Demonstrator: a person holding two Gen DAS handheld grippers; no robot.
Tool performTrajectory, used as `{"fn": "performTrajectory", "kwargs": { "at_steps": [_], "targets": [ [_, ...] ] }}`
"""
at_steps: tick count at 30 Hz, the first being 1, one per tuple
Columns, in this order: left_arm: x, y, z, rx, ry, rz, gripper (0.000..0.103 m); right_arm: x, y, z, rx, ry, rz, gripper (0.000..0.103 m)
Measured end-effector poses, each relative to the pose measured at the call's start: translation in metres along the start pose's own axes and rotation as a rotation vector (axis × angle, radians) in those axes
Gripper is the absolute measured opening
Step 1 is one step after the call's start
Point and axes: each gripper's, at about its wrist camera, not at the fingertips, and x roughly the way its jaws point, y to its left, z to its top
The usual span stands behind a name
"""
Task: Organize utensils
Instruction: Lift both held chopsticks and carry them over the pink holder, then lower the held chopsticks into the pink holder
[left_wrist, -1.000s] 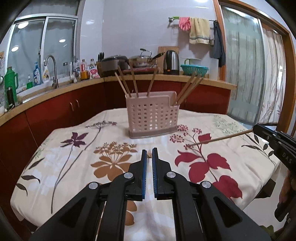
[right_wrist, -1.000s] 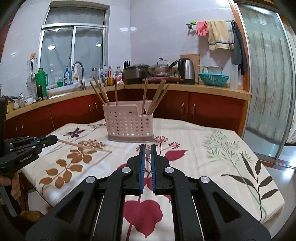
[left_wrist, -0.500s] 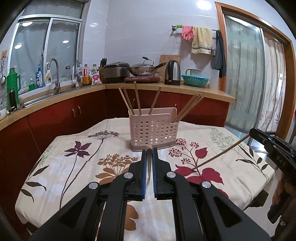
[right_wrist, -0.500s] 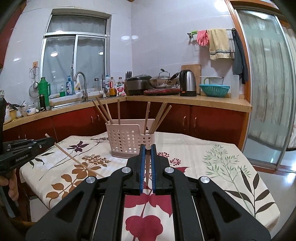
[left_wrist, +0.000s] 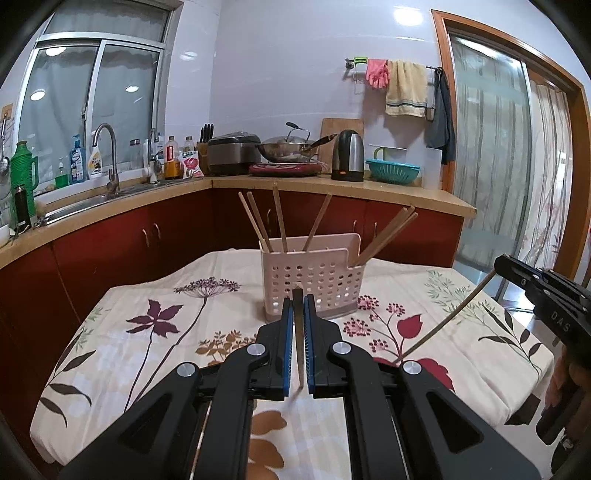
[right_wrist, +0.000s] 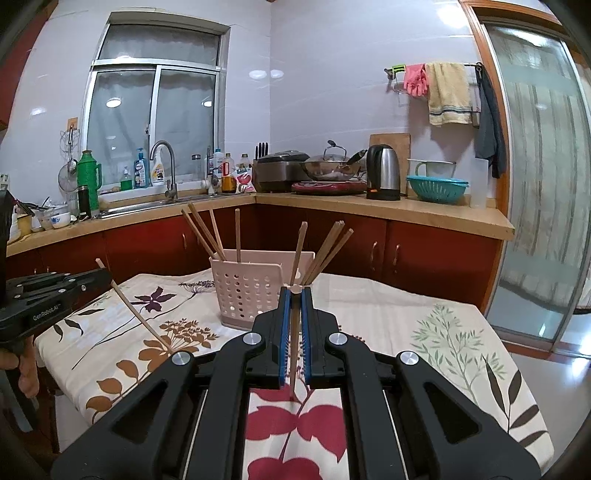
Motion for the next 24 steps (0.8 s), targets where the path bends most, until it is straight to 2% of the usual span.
{"fn": "performTrajectory", "kwargs": {
  "at_steps": [13, 18, 24],
  "targets": [
    [0.007, 0.004, 0.017, -0.002, -0.029, -0.011, 0.006, 0.013, 0.002, 0.012, -0.005, 0.002, 0.010, 0.006],
    [0.004, 0.004, 0.032, -0.003, -0.063, -0.025, 0.006, 0.010, -0.001, 0.027, 0.007, -0.032, 0.021, 0.006],
    [-0.001, 0.006, 0.065, 0.014, -0.148, -0.036, 0.006, 0.005, -0.011, 0.065, 0.028, -0.130, 0.052, 0.006]
  ]
}}
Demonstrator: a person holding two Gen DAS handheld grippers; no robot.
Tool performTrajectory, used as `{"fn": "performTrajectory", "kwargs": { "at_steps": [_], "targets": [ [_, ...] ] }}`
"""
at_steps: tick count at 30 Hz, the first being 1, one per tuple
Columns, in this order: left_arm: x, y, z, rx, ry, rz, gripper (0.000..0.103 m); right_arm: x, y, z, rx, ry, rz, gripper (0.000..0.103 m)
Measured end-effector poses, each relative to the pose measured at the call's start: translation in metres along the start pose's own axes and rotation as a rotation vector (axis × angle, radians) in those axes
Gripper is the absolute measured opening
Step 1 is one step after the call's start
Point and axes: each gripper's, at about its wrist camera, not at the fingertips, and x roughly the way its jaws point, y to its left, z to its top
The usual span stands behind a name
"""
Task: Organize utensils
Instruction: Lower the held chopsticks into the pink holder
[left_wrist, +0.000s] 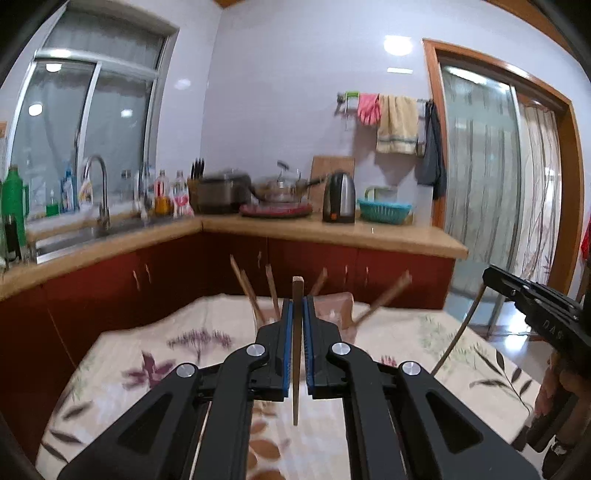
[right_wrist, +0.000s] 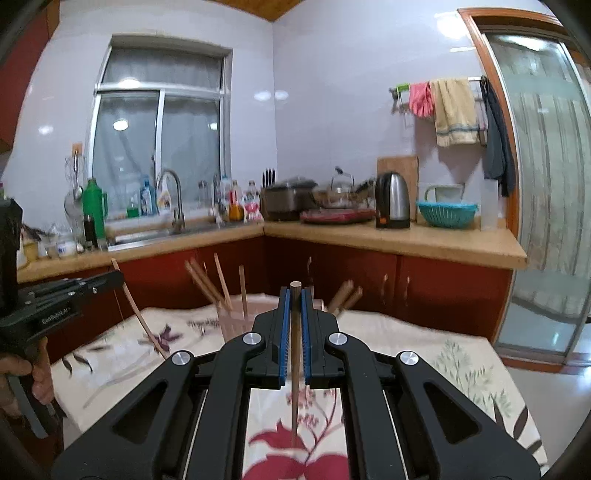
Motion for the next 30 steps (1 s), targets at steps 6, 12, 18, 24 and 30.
{"fn": "performTrajectory", "kwargs": {
  "at_steps": [6, 12, 18, 24, 30],
  "targets": [
    [0.005, 0.001, 0.038, 0.019, -0.106, -0.001, 0.006, 0.006, -0.006, 0.040, -0.013, -0.108, 0.012, 0.006],
    [0.015, -0.003, 0.065, 0.061, -0.183, -0.004, 0.006, 0.021, -0.013, 0.070, -0.028, -0.184, 0.016, 0.006],
    [0.037, -0.001, 0.080, 0.069, -0.223, 0.006, 0.006, 0.042, -0.023, 0.091, -0.021, -0.240, 0.030, 0.006],
    [0.064, 0.002, 0.081, 0.072, -0.226, 0.015, 0.006, 0.068, -0.032, 0.098, -0.005, -0.273, 0.031, 0.006],
    [0.087, 0.001, 0.070, 0.076, -0.196, 0.017, 0.006, 0.103, -0.040, 0.089, 0.028, -0.270, 0.036, 0.006]
  ]
}}
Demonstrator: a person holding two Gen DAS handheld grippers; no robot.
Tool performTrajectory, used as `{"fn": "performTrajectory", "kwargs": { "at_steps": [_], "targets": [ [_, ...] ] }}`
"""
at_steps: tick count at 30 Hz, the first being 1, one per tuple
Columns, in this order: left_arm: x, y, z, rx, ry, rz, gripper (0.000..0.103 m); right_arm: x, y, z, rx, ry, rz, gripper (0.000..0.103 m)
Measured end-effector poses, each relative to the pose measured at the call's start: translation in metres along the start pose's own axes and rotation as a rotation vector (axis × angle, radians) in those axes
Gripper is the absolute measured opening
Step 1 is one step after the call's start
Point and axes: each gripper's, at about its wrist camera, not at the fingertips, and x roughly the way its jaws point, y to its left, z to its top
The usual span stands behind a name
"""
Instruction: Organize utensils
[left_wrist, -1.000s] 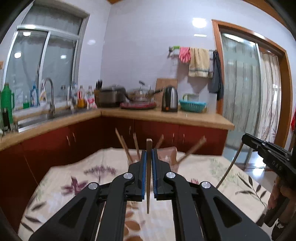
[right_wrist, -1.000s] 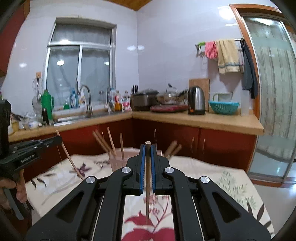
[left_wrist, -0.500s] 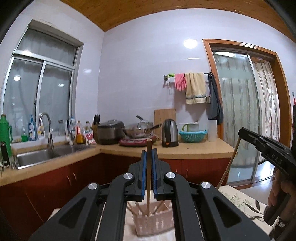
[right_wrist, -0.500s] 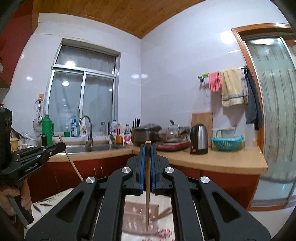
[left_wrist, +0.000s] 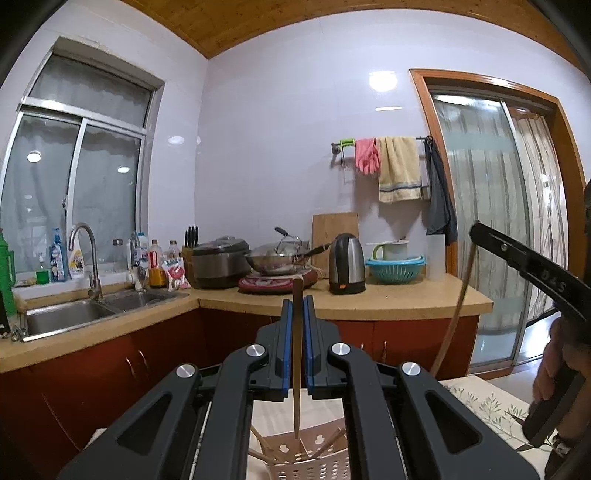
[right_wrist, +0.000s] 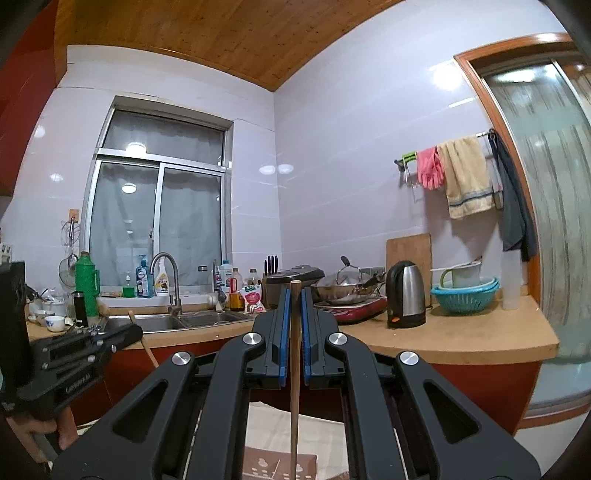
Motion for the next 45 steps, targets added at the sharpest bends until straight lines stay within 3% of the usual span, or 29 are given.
{"fn": "performTrajectory", "kwargs": {
  "at_steps": [7, 15, 17, 19, 22, 27, 31, 45],
  "targets": [
    [0.021, -0.002, -0.027, -0.003, 0.057, -0.002, 0.006, 0.030, -0.003, -0.045, 0.044, 0.043, 0.010, 0.006],
    [0.035, 0.001, -0.055, -0.024, 0.133, -0.004, 0.007, 0.050, 0.007, -0.093, 0.017, 0.179, 0.001, 0.006],
    [0.036, 0.003, -0.060, -0.039, 0.152, -0.005, 0.012, 0.047, 0.008, -0.098, 0.020, 0.194, -0.001, 0.009],
    [0.035, 0.004, -0.064, -0.053, 0.165, -0.003, 0.029, 0.043, 0.011, -0.101, 0.019, 0.209, -0.007, 0.014],
    [0.031, 0.004, -0.066, -0.064, 0.170, 0.003, 0.044, 0.036, 0.013, -0.101, 0.021, 0.213, -0.013, 0.022],
    [0.018, 0.002, -0.064, -0.062, 0.166, 0.014, 0.054, 0.023, 0.018, -0.095, 0.018, 0.221, -0.021, 0.027],
    [0.000, 0.000, -0.063, -0.062, 0.154, 0.033, 0.065, 0.001, 0.026, -0.090, -0.001, 0.227, -0.041, 0.041],
    [-0.083, -0.011, -0.083, -0.101, 0.210, 0.095, 0.076, -0.089, 0.056, -0.103, -0.050, 0.310, -0.103, 0.055]
  ]
}}
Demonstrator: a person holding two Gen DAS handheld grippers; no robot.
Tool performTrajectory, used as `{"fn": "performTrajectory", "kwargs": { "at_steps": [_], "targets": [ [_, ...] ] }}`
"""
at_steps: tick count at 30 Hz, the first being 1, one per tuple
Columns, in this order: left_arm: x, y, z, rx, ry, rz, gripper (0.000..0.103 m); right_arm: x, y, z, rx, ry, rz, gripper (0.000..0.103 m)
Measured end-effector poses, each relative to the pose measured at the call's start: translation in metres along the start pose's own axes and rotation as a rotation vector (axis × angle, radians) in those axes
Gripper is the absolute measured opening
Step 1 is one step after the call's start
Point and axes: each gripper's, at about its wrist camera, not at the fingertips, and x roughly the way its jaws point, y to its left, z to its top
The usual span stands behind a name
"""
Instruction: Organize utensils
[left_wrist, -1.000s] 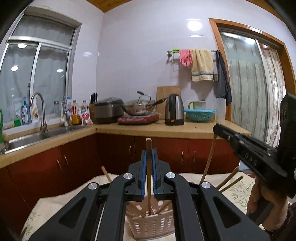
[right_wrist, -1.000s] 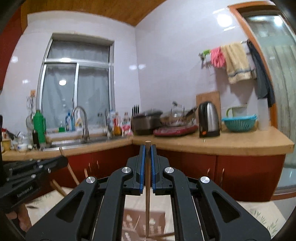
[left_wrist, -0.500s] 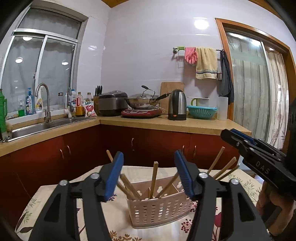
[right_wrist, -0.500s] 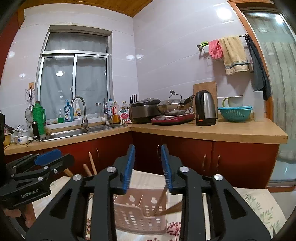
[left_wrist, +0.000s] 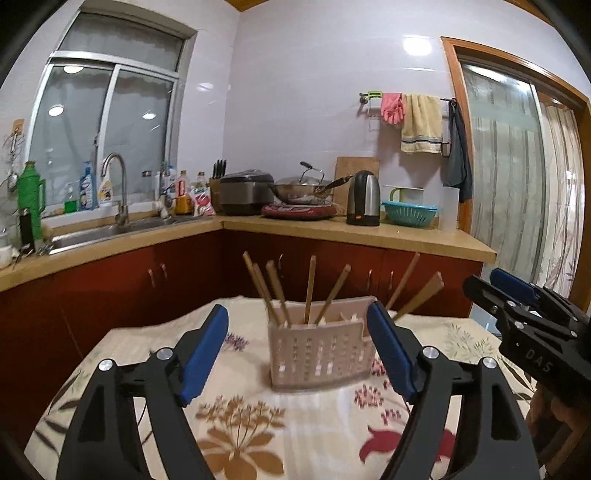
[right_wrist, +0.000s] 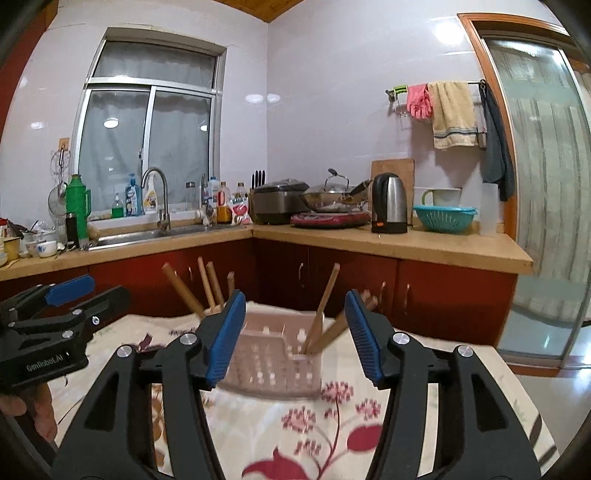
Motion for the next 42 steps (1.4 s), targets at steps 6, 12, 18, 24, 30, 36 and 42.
{"fn": "performTrajectory", "kwargs": {
  "at_steps": [6, 12, 18, 24, 30, 36, 42],
  "targets": [
    [-0.024, 0.007, -0.019, -0.022, 0.045, 0.029, 0.076, -0.024, 0.001, -0.019, 0.007, 0.052, -0.022, 0.055],
    [-0.038, 0.012, -0.031, -0.034, 0.068, 0.044, 0.076, -0.043, 0.003, -0.029, 0.016, 0.071, -0.045, 0.055],
    [-0.048, 0.016, -0.032, -0.043, 0.053, 0.045, 0.076, -0.052, 0.004, -0.024, 0.014, 0.057, -0.053, 0.055],
    [-0.055, 0.017, -0.032, -0.043, 0.038, 0.051, 0.076, -0.059, 0.004, -0.022, 0.010, 0.043, -0.051, 0.056],
    [-0.058, 0.017, -0.032, -0.043, 0.034, 0.051, 0.077, -0.060, 0.004, -0.021, 0.011, 0.039, -0.053, 0.057],
    [-0.059, 0.016, -0.032, -0.043, 0.033, 0.050, 0.077, -0.062, 0.003, -0.021, 0.012, 0.037, -0.053, 0.057],
    [-0.059, 0.014, -0.032, -0.042, 0.030, 0.051, 0.079, -0.062, 0.003, -0.021, 0.011, 0.036, -0.053, 0.057]
  ]
}}
